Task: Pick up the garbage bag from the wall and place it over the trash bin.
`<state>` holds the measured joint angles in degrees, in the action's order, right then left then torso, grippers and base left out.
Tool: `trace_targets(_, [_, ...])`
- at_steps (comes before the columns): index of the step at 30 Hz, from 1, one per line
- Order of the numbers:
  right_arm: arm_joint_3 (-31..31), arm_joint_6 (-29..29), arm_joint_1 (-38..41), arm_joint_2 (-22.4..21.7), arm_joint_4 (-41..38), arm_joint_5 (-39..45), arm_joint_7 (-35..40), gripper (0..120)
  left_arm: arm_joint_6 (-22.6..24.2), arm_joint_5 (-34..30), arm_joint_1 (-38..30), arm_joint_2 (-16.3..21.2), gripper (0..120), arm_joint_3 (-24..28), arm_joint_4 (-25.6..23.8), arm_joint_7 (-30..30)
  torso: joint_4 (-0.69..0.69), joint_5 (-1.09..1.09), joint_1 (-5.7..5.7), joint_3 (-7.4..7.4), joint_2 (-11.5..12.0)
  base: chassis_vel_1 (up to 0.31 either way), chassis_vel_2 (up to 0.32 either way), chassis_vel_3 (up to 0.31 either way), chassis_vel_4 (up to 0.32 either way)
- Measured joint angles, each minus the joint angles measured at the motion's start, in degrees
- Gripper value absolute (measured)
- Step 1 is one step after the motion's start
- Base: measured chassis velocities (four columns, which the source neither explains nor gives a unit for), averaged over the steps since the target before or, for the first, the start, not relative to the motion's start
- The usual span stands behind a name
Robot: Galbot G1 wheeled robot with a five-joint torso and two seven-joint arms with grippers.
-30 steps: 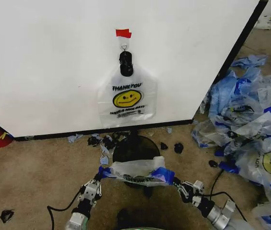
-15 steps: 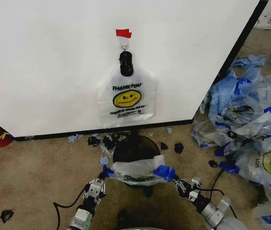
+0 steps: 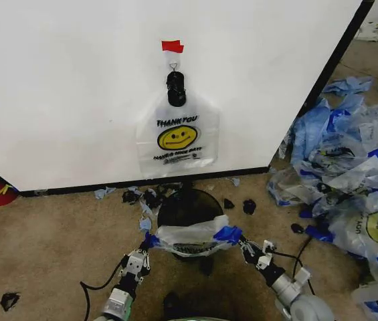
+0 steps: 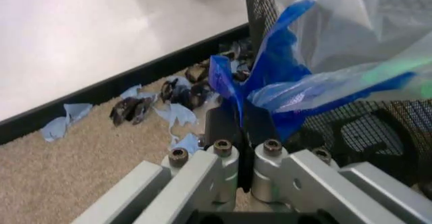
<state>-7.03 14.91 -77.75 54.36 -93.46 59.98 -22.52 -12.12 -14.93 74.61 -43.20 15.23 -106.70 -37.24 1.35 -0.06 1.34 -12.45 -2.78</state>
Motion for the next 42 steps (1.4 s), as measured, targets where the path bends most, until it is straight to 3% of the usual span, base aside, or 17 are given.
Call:
trace_targets(27, [1.5, 2.0, 5.0, -0.3, 3.6, -3.3, 0.2, 0, -0.2, 0.6, -4.0, -2.5, 0, 2.4, 5.0, -3.4, 0.01, 0.0, 0.0, 0.0, 0.0, 0.0, 0.0, 0.0, 0.0])
trace_targets(35, [1.2, 2.8, 4.2, -0.5, 3.2, -3.9, -1.2, 0, -0.6, 1.4, -2.0, -2.7, 0, 1.3, 4.1, -4.1, 0.0, 0.01, 0.0, 0.0, 0.0, 0.0, 0.0, 0.0, 0.0])
trace_targets(37, [1.0, 3.1, 4.0, -0.8, 2.8, -4.5, -1.2, 0, -0.6, 1.5, -1.9, -2.7, 4, 1.0, 3.9, -4.1, 0.0, 0.01, 0.0, 0.0, 0.0, 0.0, 0.0, 0.0, 0.0])
trace_targets(42, [-0.3, 3.0, 3.1, -1.7, 1.4, -7.5, 0.4, 20, -0.5, 2.0, -1.7, -2.8, 25, 0.0, 2.7, -3.8, 0.01, 0.0, 0.0, 0.0, 0.0, 0.0, 0.0, 0.0, 0.0])
